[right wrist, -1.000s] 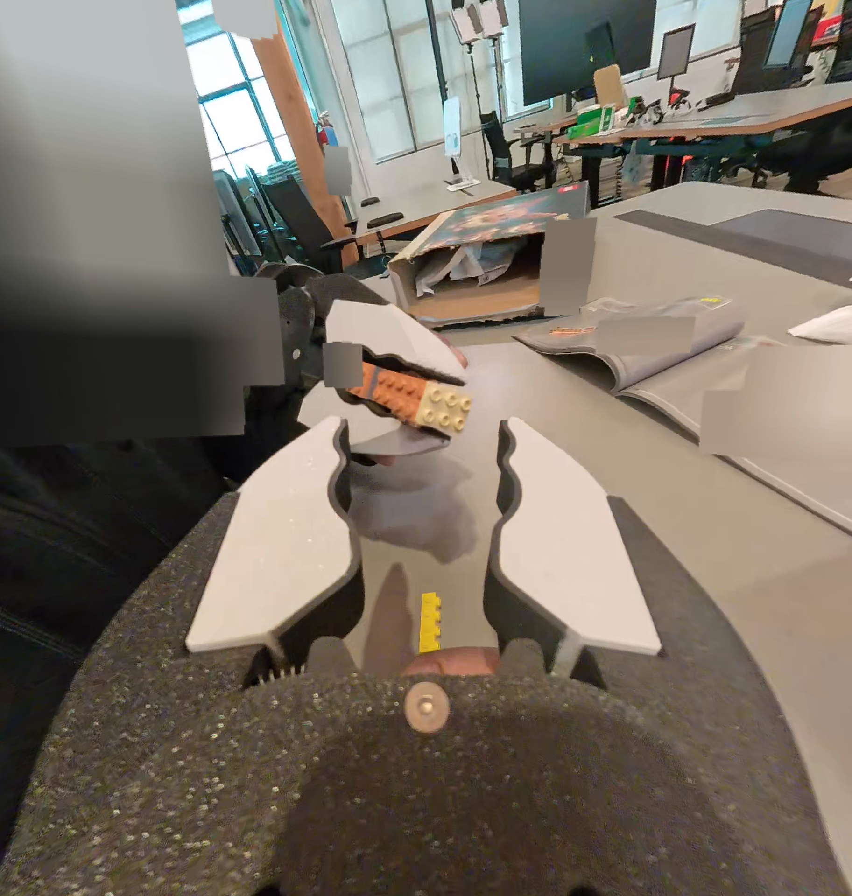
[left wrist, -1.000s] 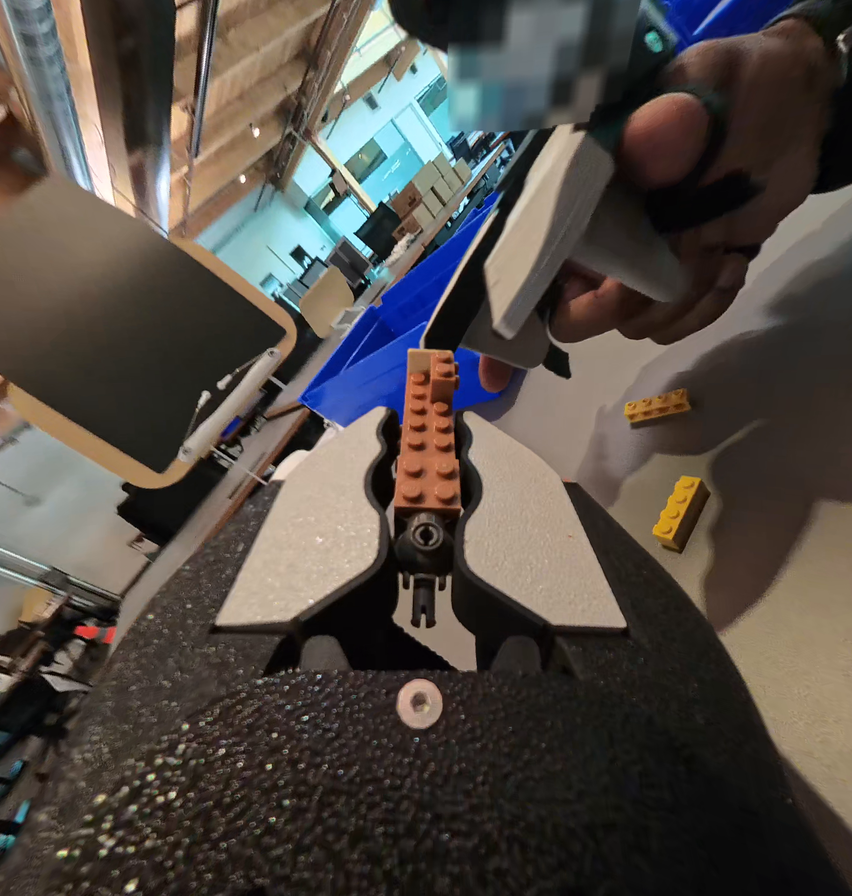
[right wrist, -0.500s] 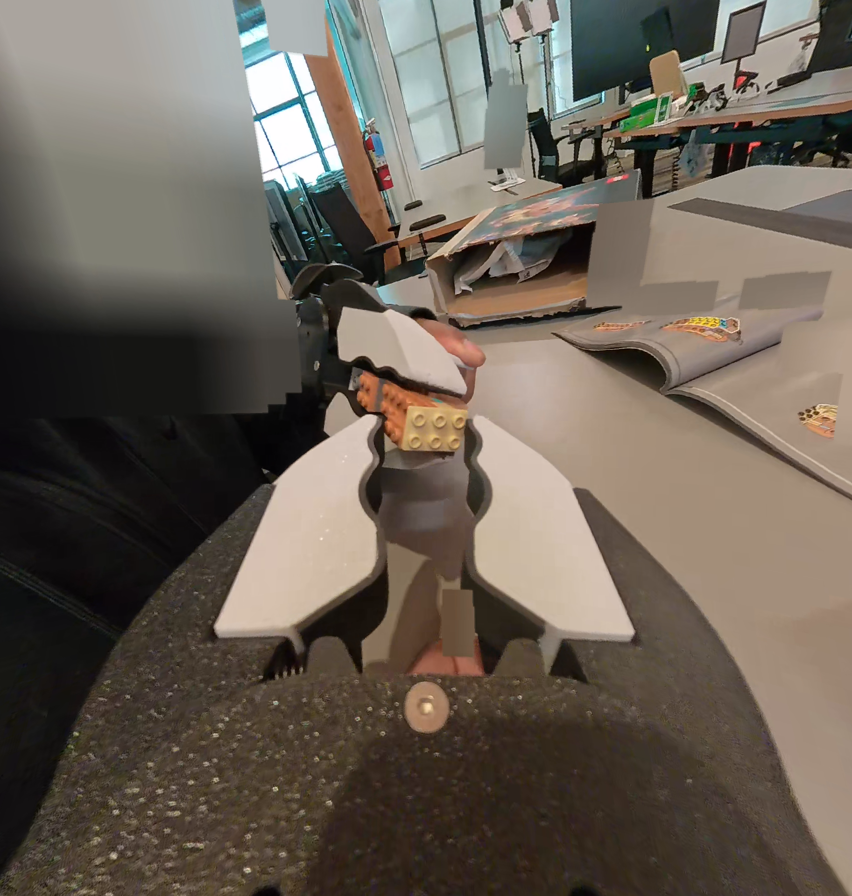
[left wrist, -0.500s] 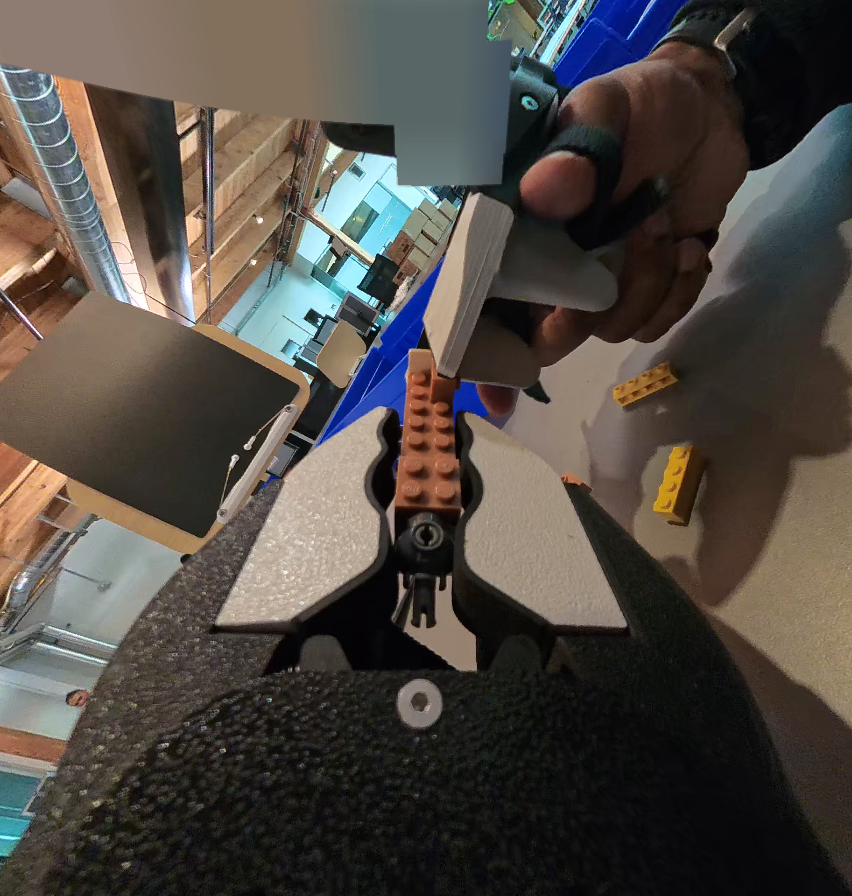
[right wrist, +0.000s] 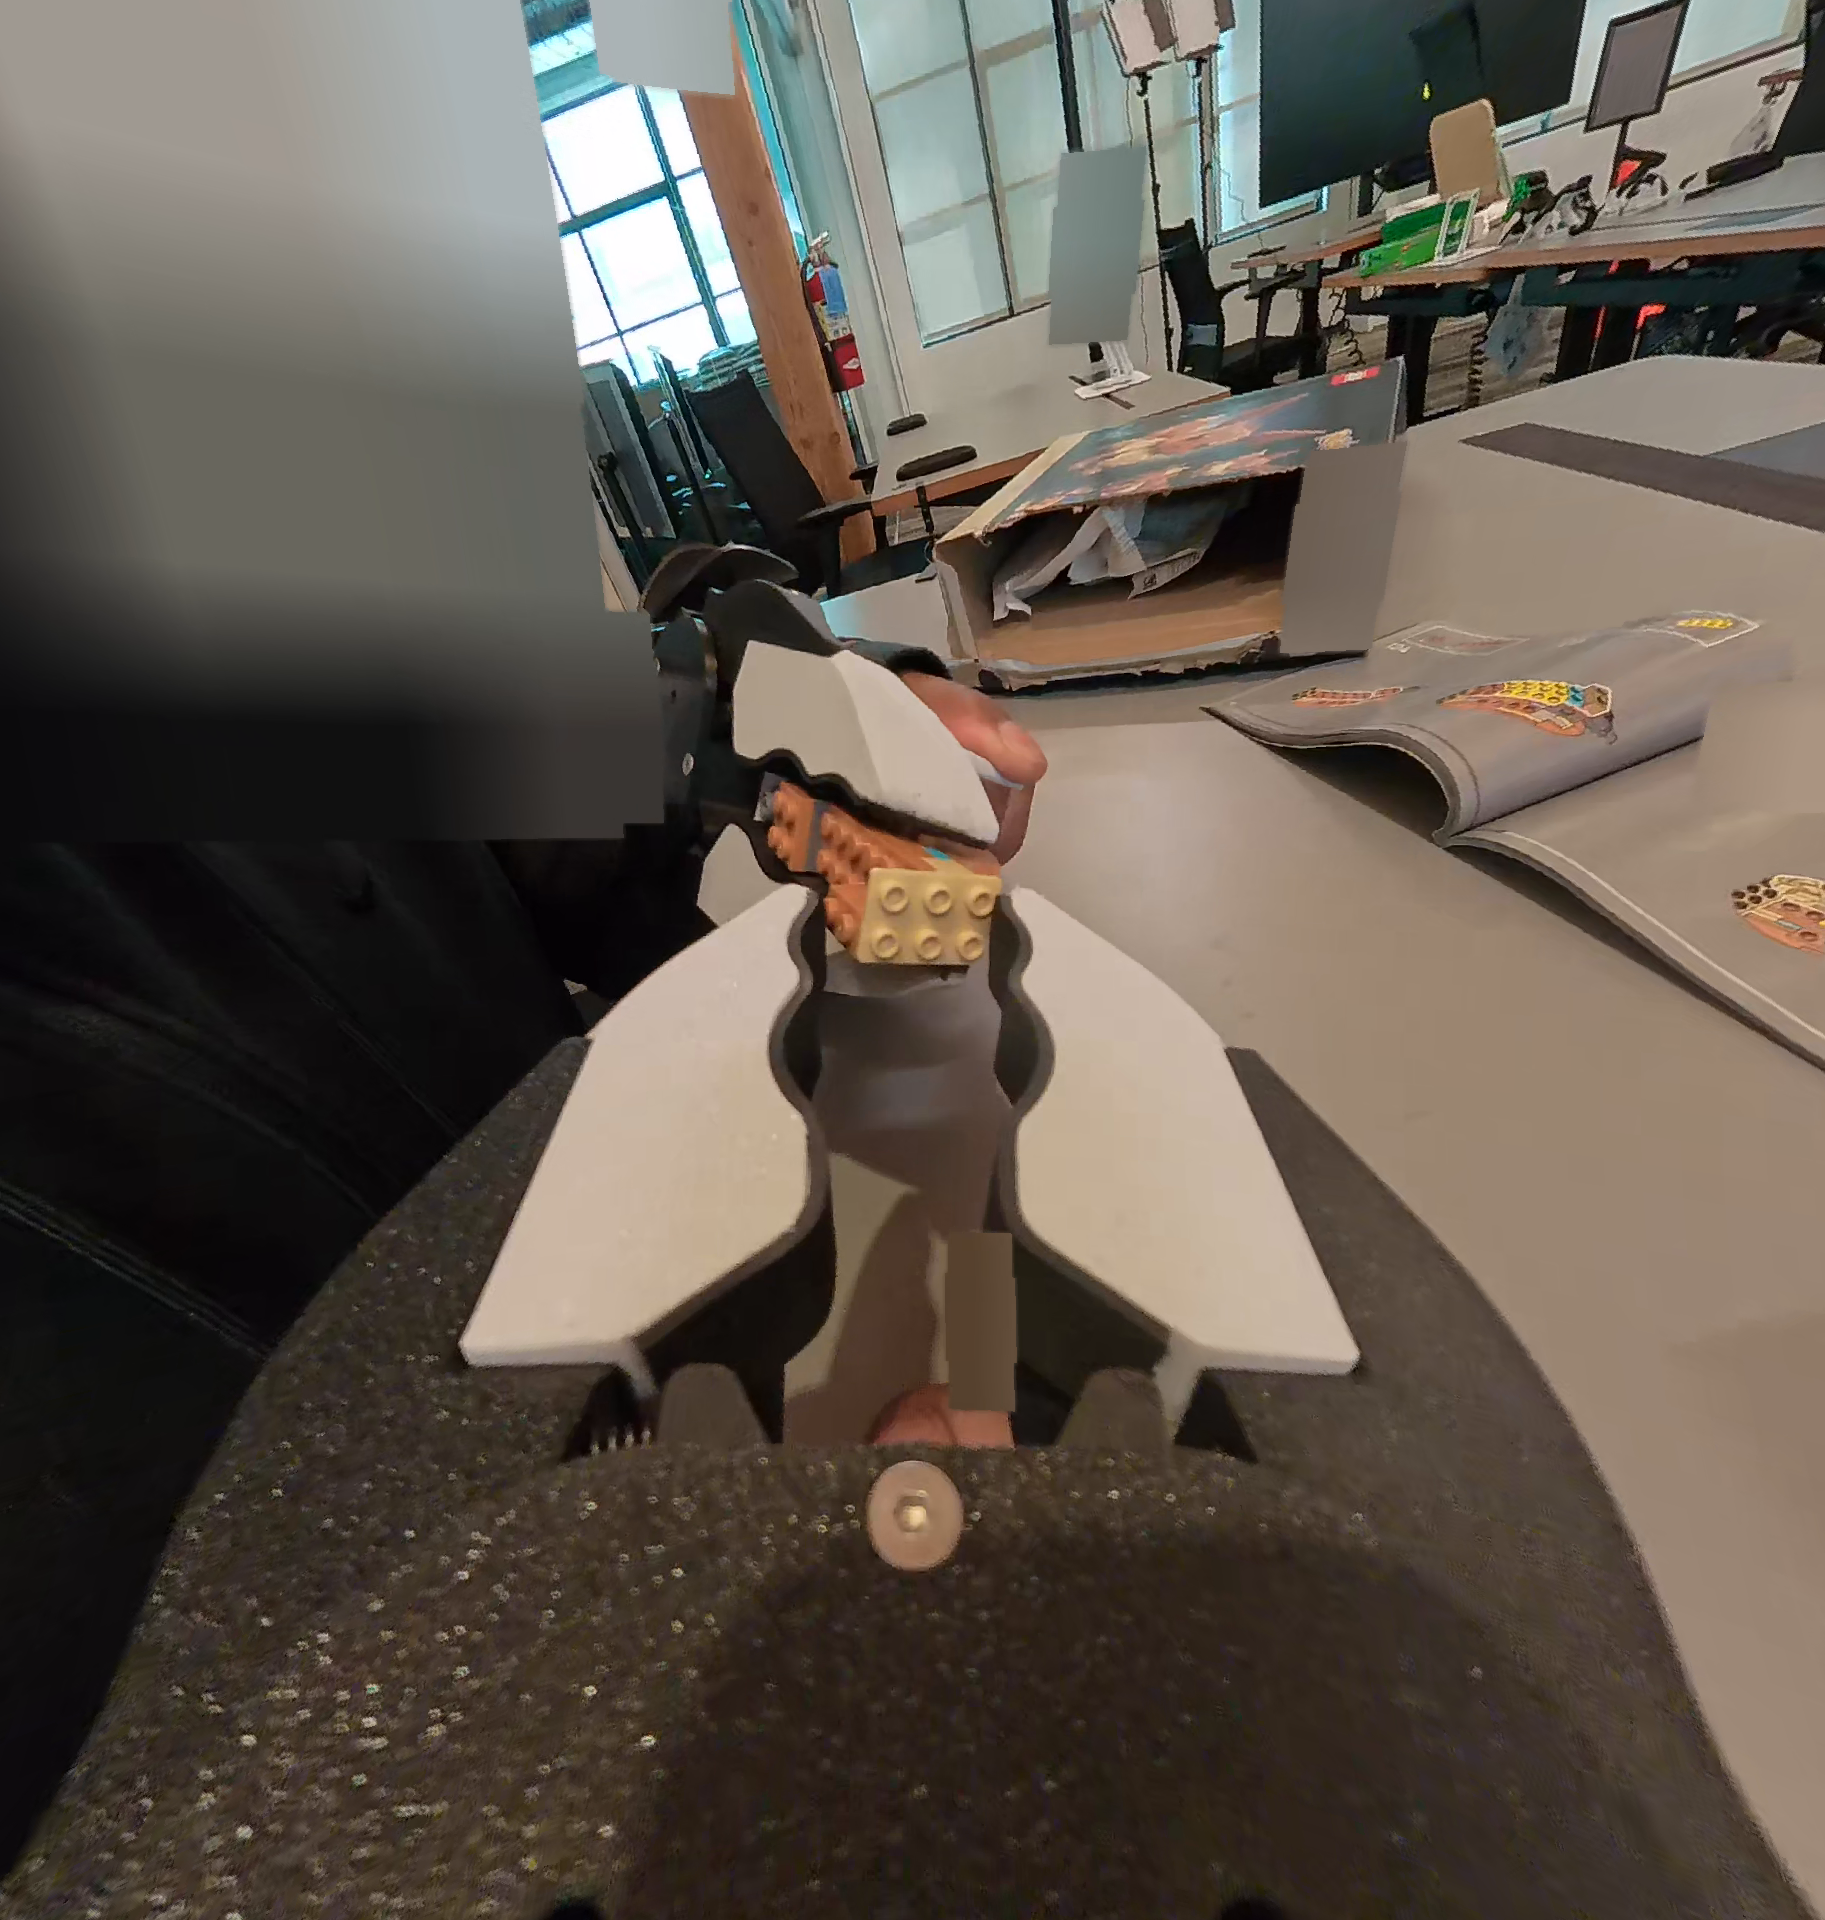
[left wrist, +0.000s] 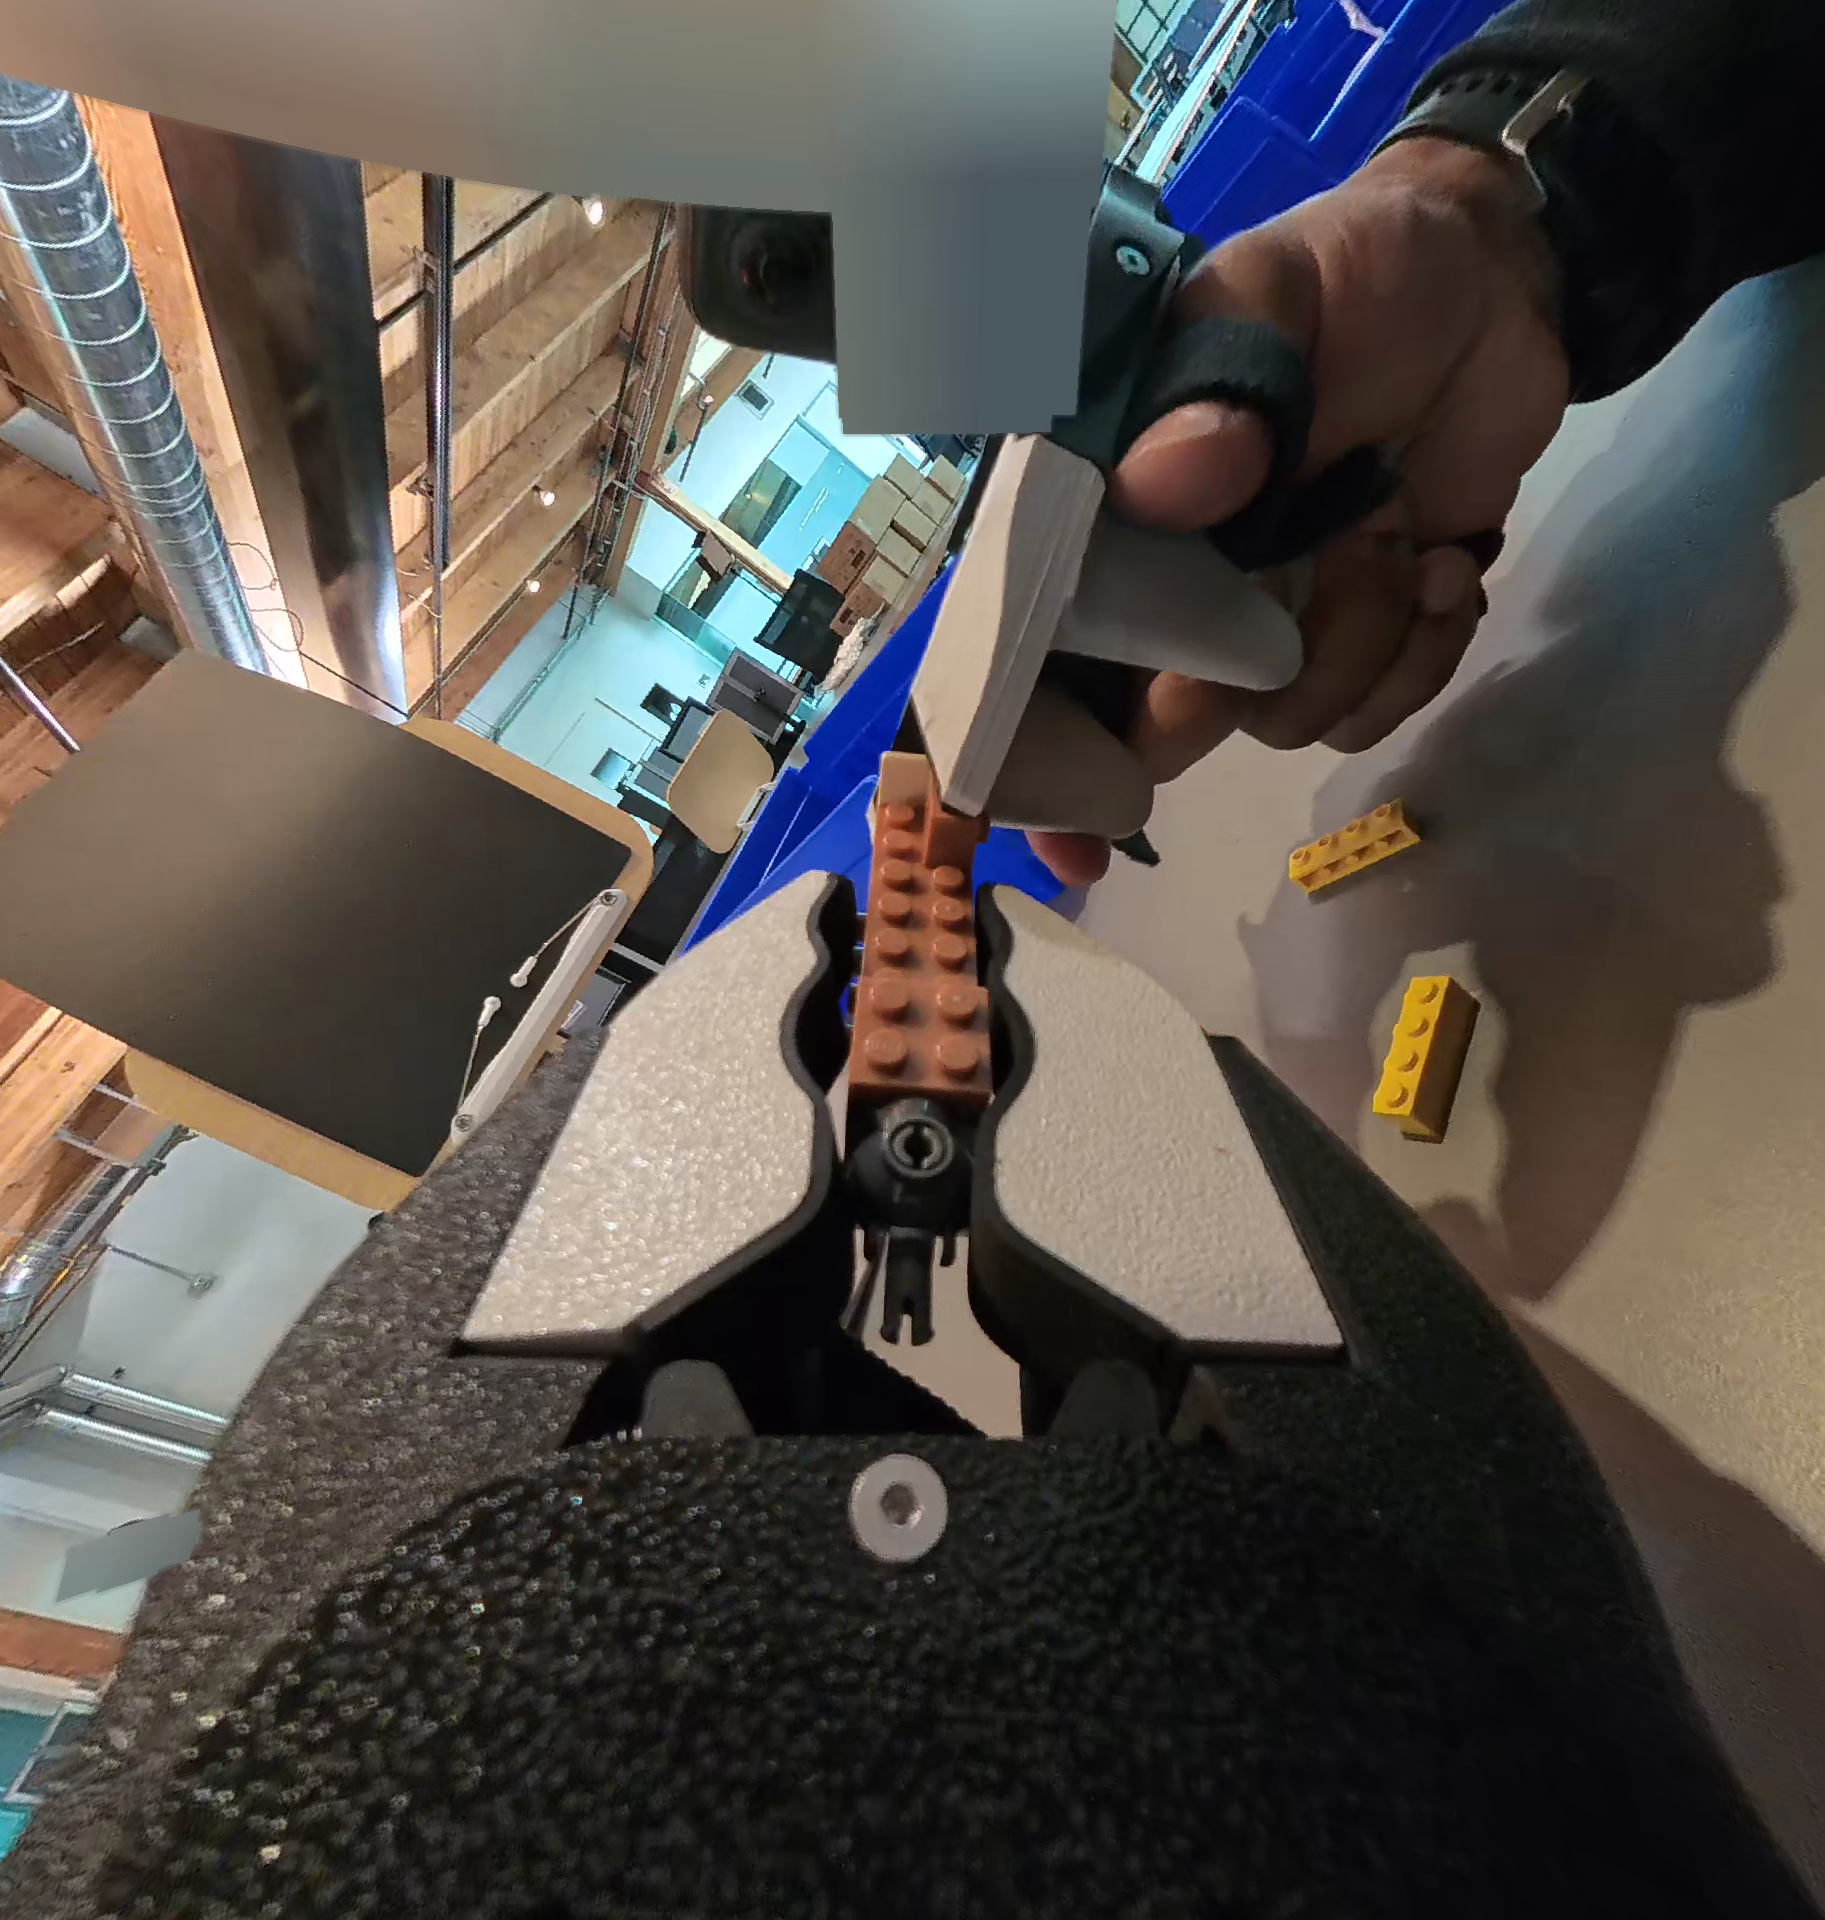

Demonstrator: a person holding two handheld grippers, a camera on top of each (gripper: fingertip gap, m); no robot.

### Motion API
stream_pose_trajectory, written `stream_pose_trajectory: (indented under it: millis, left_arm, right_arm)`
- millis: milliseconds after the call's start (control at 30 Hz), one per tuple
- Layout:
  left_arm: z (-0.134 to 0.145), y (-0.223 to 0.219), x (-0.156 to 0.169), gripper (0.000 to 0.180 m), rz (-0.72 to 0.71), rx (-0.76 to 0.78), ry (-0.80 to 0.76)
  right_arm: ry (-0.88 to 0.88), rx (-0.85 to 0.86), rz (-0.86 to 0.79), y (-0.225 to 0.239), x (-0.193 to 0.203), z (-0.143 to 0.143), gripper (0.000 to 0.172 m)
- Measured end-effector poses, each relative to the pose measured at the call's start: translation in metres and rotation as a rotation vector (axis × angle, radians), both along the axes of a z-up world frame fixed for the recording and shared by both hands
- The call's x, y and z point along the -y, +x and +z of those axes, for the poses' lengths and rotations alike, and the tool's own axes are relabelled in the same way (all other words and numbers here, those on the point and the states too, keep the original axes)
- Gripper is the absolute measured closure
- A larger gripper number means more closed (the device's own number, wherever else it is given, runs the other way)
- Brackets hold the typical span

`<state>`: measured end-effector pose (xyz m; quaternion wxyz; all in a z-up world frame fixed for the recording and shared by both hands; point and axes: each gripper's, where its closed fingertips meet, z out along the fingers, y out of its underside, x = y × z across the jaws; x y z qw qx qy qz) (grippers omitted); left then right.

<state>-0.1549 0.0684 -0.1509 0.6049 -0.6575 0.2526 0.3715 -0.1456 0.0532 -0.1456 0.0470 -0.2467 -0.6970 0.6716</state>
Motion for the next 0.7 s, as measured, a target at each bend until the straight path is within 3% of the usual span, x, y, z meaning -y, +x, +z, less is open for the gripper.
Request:
stream_pose_trajectory:
  millis: [133,233,333,500,700]
  left_arm:
    - [-0.004,-0.001,-0.004,0.159,0.013,0.029,-0.027]
    - [-0.008,-0.006,-0.005,0.159,0.027,0.102,-0.052]
    - [-0.017,-0.016,0.000,0.159,0.020,0.210,-0.108]
    - [-0.071,-0.022,0.006,0.159,-0.036,0.588,-0.394]
    - [-0.100,-0.013,0.011,0.159,-0.054,0.762,-0.639]
  right_arm:
    - [0.016,0.008,-0.001,0.000,-0.005,-0.003,0.140]
    - [0.095,-0.026,0.003,0.001,-0.011,-0.007,0.119]
    - [0.173,-0.050,-0.003,0.000,-0.025,-0.013,0.118]
    - [0.435,-0.103,-0.065,-0.012,-0.043,-0.044,0.127]
    - [0.665,-0.130,-0.039,-0.014,-0.032,-0.078,0.136]
